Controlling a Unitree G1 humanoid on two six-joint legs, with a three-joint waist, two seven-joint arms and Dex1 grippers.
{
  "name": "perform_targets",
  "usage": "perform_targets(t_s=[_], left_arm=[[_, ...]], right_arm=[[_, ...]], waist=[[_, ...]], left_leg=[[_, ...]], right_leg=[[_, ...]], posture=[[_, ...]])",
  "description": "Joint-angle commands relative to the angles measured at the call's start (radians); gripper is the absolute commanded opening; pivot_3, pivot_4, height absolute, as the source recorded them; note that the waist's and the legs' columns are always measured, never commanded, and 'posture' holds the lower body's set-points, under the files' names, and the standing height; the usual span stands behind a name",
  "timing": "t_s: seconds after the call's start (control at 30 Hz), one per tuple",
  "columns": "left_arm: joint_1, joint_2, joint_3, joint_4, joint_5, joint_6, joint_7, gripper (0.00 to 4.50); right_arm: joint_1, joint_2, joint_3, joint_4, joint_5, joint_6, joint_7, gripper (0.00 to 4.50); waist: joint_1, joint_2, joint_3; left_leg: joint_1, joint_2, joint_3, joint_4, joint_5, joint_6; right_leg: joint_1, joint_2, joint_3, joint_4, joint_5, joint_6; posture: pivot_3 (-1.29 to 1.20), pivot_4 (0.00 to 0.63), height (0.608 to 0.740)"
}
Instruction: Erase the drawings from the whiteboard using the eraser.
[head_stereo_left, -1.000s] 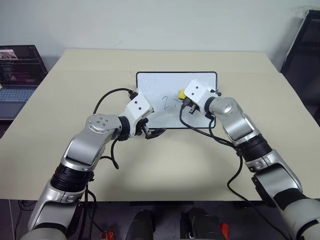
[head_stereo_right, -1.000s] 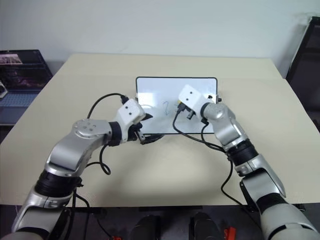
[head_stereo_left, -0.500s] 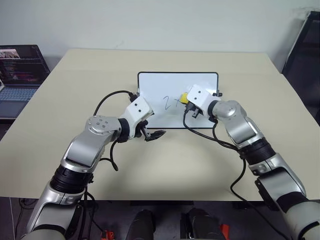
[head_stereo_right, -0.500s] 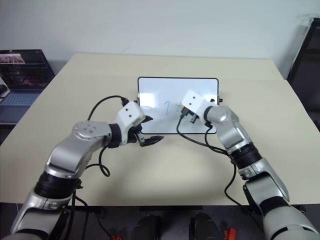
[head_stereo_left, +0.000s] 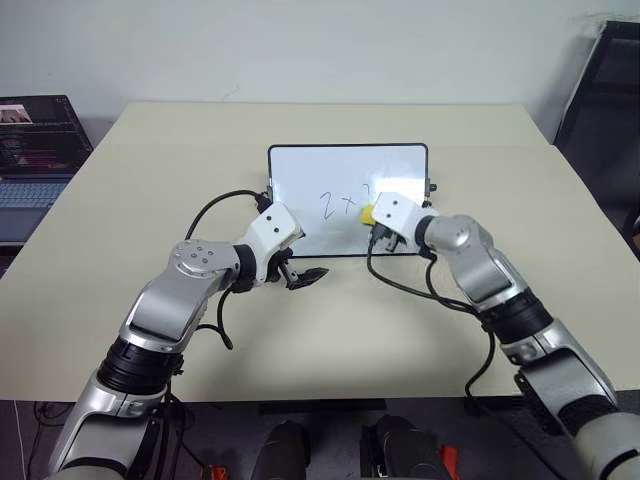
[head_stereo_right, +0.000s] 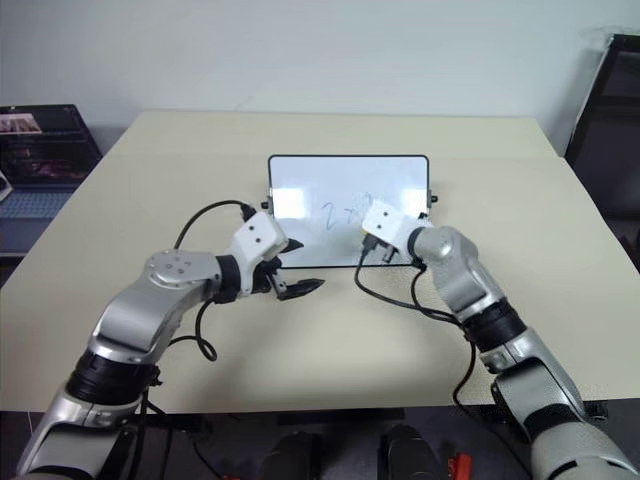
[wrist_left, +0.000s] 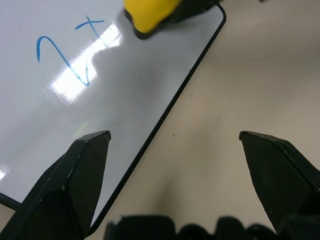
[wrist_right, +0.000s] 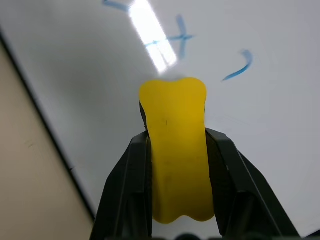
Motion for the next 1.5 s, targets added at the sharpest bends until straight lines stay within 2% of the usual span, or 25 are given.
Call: perform_targets(t_s=[0.03, 0.53, 0.7, 0.97, 1.2, 1.5], left_arm=[[0.010, 0.012, 0.019, -0.031, -0.008, -0.022, -0.013, 4.50], [0.030, -0.005, 0.020, -0.045, -0.006, -0.026, 0.000, 4.50], [-0.020, -0.054, 0.082, 0.018, -0.006, -0.042, 0.078, 4.50], [-0.058, -0.059, 0.103, 0.082, -0.003, -0.065, 0.089, 4.50], [-0.060, -0.054, 0.084, 0.038, -0.011, -0.029, 0.083, 4.50], [-0.044, -0.041, 0.098, -0.009, -0.013, 0.021, 0.105, 4.50]], right_arm=[[-0.038, 0.007, -0.023, 0.045, -0.014, -0.035, -0.015, 1.12], [-0.190, 0.054, -0.065, 0.310, -0.011, -0.167, -0.055, 1.12], [-0.128, 0.000, -0.028, 0.249, -0.023, -0.122, 0.070, 1.12], [-0.072, -0.036, -0.030, 0.152, -0.035, -0.068, 0.135, 1.12], [-0.144, 0.028, -0.074, 0.203, -0.042, -0.123, -0.009, 1.12], [-0.047, -0.018, -0.049, 0.121, -0.031, -0.077, 0.082, 1.12]], waist=[[0.000, 0.000, 0.000], [-0.002, 0.000, 0.000], [0.000, 0.000, 0.000], [0.000, 0.000, 0.000], [-0.004, 0.000, 0.000], [0.000, 0.000, 0.000]], left_leg=[[0.000, 0.000, 0.000, 0.000, 0.000, 0.000], [0.002, 0.000, 0.001, 0.000, 0.000, 0.000], [0.002, 0.000, 0.001, 0.000, 0.000, 0.000], [0.004, 0.000, 0.002, 0.000, 0.000, 0.000], [0.004, 0.000, 0.002, 0.000, 0.000, 0.000], [0.004, 0.000, 0.002, -0.001, 0.000, 0.000]], right_leg=[[0.000, 0.000, 0.000, 0.000, 0.000, 0.000], [0.000, 0.000, 0.001, 0.002, 0.000, 0.000], [0.001, 0.000, 0.001, 0.003, 0.000, 0.000], [0.002, 0.000, 0.001, 0.003, 0.000, 0.000], [0.002, 0.000, 0.002, 0.003, 0.000, 0.000], [0.002, 0.000, 0.001, 0.002, 0.000, 0.000]], posture=[[0.00, 0.150, 0.740], [0.00, 0.150, 0.740], [0.00, 0.150, 0.740], [0.00, 0.150, 0.740], [0.00, 0.150, 0.740], [0.00, 0.150, 0.740]])
